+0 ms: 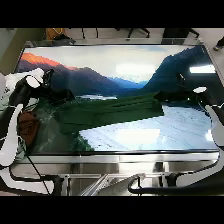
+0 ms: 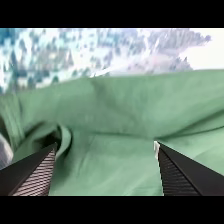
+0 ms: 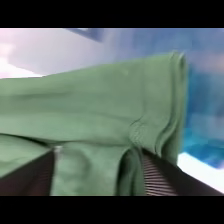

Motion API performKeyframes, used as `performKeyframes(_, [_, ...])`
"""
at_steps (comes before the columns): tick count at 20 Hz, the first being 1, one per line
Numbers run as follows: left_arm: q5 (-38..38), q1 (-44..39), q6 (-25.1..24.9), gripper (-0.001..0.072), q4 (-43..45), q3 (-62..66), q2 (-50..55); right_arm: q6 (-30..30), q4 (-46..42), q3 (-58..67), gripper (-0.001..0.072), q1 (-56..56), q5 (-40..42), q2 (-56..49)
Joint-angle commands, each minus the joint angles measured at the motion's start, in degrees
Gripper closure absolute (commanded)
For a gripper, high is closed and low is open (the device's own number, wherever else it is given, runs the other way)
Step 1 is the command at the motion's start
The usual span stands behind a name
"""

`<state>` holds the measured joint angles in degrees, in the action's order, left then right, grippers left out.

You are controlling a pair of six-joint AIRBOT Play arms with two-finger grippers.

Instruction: Fold the shirts.

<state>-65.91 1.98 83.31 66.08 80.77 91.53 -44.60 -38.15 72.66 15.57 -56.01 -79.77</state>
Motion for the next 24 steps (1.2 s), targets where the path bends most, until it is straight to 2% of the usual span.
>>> performKeyframes(1, [-4.98, -0.04, 0.11, 0.0024, -0.20, 6.69, 2.32, -3.87, -8.83, 3.08, 0.0069, 0.11, 1.01, -1.25])
performKeyframes(6, [-9.90, -0.07, 0.13, 0.0026, -0.37, 10.75, 2.29, -3.80, -8.61, 3.08, 0.0081, -1.22, -4.76, -5.07])
performKeyframes(7, [-10.84, -0.04, 0.11, 0.0044, -1.55, 10.71, 2.29, -3.82, -8.52, 3.08, 0.0153, -1.49, -5.86, -5.60])
performKeyframes(8, [-11.30, -0.04, 0.11, 0.0044, -3.32, 10.56, 2.29, -3.80, -8.33, 3.08, 0.0370, -1.79, -7.50, -5.92])
performKeyframes(9, [-11.47, -0.13, 0.13, 0.0046, -5.18, 10.56, 2.29, -3.50, -7.67, 3.08, 0.0487, -2.14, -8.83, -6.05])
performKeyframes(10, [-11.06, -0.63, 0.13, 0.0186, -6.58, 10.56, 2.29, -3.15, -6.62, 3.10, 0.0666, -2.23, -10.19, -5.97])
performKeyframes(11, [-10.36, -1.33, 0.07, 0.0585, -7.65, 10.56, 2.29, -3.21, -5.55, 3.23, 0.0690, -2.08, -10.95, -5.68])
performKeyframes(12, [-8.90, -2.56, -0.20, 0.0689, -7.72, 10.56, 2.29, -3.30, -4.79, 3.89, 0.0690, -2.01, -12.20, -5.38])
performKeyframes(17, [-1.60, -15.13, -0.20, 0.0688, -7.72, 10.56, 6.45, -7.78, -3.34, 9.60, 0.0691, -0.66, -22.03, 0.61])
performKeyframes(22, [7.43, -31.36, -0.17, 0.0689, -7.78, 11.85, 18.36, -12.92, -0.28, 14.93, 0.0691, -0.66, -29.86, 11.37])
performKeyframes(24, [7.15, -35.85, -0.13, 0.0689, -7.80, 16.85, 23.58, -15.39, -0.15, 18.14, 0.0690, -0.68, -32.50, 14.34])
